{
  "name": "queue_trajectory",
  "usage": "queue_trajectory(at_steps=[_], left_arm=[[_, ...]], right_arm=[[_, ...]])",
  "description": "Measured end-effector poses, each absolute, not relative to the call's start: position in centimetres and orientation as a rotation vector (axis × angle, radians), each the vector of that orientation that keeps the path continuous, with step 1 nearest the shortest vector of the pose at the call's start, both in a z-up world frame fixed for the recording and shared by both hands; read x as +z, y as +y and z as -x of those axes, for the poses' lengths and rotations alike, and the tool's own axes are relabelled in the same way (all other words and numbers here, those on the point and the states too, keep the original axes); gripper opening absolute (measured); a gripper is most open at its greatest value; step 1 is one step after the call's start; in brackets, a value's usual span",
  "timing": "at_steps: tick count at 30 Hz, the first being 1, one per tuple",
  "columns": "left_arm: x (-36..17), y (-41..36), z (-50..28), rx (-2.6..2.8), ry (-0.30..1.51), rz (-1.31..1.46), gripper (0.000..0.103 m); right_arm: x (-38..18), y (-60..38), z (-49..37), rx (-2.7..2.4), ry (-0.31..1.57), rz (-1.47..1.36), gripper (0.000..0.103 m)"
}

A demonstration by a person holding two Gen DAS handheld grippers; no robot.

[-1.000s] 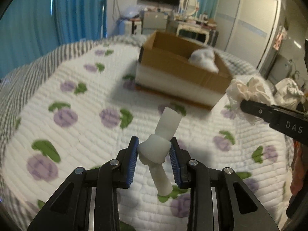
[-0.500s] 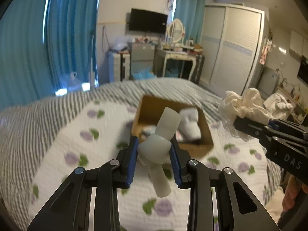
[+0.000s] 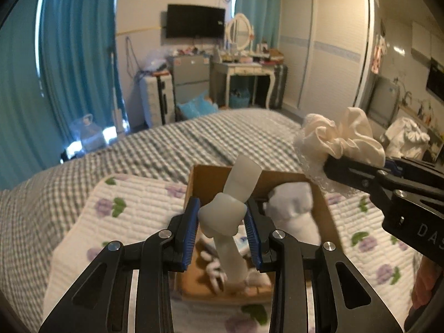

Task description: Organize soft objects

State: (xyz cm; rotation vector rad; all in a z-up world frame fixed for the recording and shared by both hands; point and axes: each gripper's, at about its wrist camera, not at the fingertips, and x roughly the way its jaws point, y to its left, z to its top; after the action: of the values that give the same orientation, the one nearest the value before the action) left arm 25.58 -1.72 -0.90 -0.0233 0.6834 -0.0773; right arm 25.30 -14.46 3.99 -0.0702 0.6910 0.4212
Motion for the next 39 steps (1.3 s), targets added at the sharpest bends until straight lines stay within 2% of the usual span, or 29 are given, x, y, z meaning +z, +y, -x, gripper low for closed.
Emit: queue_trajectory(at_steps=[9,10,11,12,13,14,18,24,33,35,37,39], left_arm=[[-5.6,-3.5,-29.9,-0.117,0.739,-0.153,0.037],[-5.9,-3.7,-30.0,-0.111,0.750,-0.176,0.047],[-6.1,-3.7,-30.2,-0.102,0.750,-0.185,0.062],[-6.1,-3.6,-30.1,-0.092,0.736,-0.187,0.068],[-5.9,-3.5,-30.0,-0.092,0.719,-0.182,0.069],[-5.7,-3.3,-29.8,-0.093,0.709,-0.174,0.070],[-4.5,-2.7,-29.3,-0.108,0.711,-0.146,0.070],[0.1,-2.5,-25.8,-0.098,0.644,-0.144,0.070],[12.8,-2.3,-14.7,-0.079,0.369,-0.135,0.070],[15.0,-2.3,-12.0,-0.081,0.300,-0.134,0.073],[17.0,-2.2,-8.6,-0.085,0.220,-0.124,0.083],[18.0,-1.9,-6.3,-0.088,0.163,-0.117,0.083]], right_arm=[[-2.6,-13.4,-32.8,0.429,0.799,0.030,0.025],[-3.1,-13.3,-33.1,0.433,0.802,0.024,0.026],[-3.3,-13.2,-33.4,0.441,0.807,0.018,0.033],[-3.6,-13.5,-33.6,0.438,0.807,0.012,0.040],[-3.7,-13.6,-33.6,0.428,0.801,0.006,0.055],[-3.7,-13.8,-33.6,0.416,0.794,0.001,0.060],[-2.6,-14.4,-33.2,0.399,0.776,-0.015,0.060],[2.6,-15.9,-29.6,0.372,0.712,-0.025,0.060],[15.8,-19.2,-17.4,0.316,0.488,0.009,0.061],[17.8,-19.8,-14.8,0.310,0.442,0.007,0.065],[19.8,-20.5,-11.7,0.306,0.386,-0.005,0.071],[21.1,-20.9,-8.9,0.303,0.336,-0.010,0.078]])
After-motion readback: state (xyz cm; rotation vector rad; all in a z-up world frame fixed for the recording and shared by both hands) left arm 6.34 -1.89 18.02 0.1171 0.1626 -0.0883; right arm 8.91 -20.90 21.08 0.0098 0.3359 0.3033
